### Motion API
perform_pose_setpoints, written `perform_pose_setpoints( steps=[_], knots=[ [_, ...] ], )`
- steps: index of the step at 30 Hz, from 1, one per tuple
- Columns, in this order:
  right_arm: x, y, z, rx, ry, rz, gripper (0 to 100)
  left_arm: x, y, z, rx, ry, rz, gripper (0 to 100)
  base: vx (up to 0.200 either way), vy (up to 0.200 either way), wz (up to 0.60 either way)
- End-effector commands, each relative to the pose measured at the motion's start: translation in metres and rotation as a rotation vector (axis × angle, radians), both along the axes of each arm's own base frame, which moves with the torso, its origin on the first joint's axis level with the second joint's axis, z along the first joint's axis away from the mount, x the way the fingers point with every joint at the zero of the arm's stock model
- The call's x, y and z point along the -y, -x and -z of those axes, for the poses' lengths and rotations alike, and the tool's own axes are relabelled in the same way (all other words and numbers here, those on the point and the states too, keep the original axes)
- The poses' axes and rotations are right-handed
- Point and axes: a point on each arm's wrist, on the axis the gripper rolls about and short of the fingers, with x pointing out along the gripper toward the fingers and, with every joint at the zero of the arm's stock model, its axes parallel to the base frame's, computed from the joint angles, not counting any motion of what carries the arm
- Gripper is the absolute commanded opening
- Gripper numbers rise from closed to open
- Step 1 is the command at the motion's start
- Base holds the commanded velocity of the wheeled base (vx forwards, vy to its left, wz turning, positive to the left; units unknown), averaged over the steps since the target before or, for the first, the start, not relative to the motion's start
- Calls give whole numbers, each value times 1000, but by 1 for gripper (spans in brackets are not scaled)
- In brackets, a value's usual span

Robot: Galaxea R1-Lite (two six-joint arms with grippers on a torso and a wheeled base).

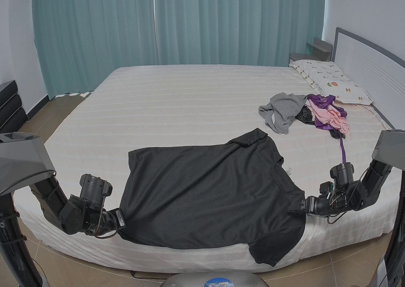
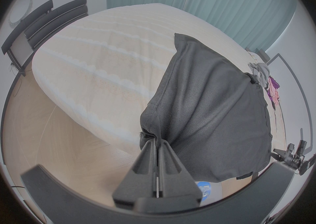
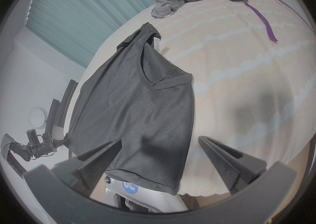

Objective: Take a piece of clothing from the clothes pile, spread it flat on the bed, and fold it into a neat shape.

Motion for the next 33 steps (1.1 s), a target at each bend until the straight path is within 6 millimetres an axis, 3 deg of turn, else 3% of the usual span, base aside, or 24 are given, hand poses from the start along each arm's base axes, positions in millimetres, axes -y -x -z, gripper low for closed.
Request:
perform_pose_setpoints(
  steps=[1,8,22,29,30,31,32,33],
  knots=[
    [-2,-1,3,-7,8,-1,0,0,0,1,-3,0,-1,0,0,0,0],
    [-2,4,3,-22,15,0,0,0,0,3,-8,-1,2,0,0,0,0],
    [23,32,-6,-26,68,-4,0,0,-1,10,-32,-8,2,0,0,0,0],
    [20,38,-3,-41,75,-29,0,1,-4,13,-20,-4,-1,0,0,0,0],
    [19,38,-3,-38,73,-31,100,1,-3,14,-26,-4,0,0,0,0,0],
    [19,39,-3,-41,70,-33,100,1,-2,15,-29,-5,0,0,0,0,0],
    [19,38,-4,-39,65,-38,100,1,-3,15,-26,-4,2,100,0,0,0],
    [19,38,-4,-38,63,-37,100,1,-4,15,-20,-3,2,100,0,0,0]
  ],
)
